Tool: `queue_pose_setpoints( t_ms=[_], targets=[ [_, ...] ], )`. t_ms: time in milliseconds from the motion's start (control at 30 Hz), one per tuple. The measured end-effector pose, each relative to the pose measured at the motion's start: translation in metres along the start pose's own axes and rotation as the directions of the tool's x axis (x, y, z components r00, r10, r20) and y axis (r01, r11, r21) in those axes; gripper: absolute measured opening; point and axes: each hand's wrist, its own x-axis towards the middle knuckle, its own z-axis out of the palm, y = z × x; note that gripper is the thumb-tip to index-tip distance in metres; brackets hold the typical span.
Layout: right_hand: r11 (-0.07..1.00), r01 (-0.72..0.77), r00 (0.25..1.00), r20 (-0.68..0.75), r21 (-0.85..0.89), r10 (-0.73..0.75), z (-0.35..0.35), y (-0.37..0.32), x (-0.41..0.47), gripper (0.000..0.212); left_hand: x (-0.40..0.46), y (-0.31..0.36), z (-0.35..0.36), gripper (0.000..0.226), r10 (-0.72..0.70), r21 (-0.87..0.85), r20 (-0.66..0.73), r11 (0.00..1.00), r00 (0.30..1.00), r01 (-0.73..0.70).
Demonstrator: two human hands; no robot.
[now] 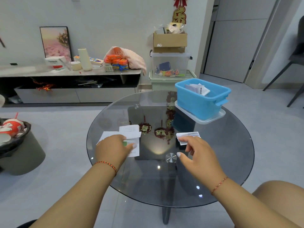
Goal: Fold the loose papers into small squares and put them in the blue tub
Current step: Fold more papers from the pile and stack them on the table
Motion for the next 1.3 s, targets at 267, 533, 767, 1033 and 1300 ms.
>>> queue_pose_setpoints(
  t_ms=[267,533,767,1033,1300],
  targets=[
    [1.0,-0.014,1.0,0.016,-0.015,0.014,-0.005,0.004,-0.002,0.04,0.002,0.004,-0.001,0.043,-0.071,-0.054,0.052,0.996,0.996,0.074],
    [1.0,-0.004,0.999,0.034,-0.008,0.004,-0.008,0.003,-0.006,0.039,0.008,0.03,-0.001,0.036,-0.232,-0.004,0.063,0.972,0.971,0.233],
    [1.0,-0.019,0.998,0.058,-0.014,0.019,-0.011,0.006,-0.008,0.039,0.008,0.03,0.003,0.042,-0.235,0.017,0.051,0.972,0.971,0.235],
    [1.0,-0.018,0.998,0.066,-0.017,0.019,-0.013,0.007,-0.008,0.037,0.004,0.022,0.003,0.03,-0.16,-0.164,-0.103,0.976,0.982,0.142],
    [0.993,-0.008,0.999,0.051,0.118,0.002,-0.021,0.003,-0.011,0.059,-0.065,0.032,-0.014,0.046,0.176,-0.634,-0.18,0.731,0.968,-0.251]
  ],
)
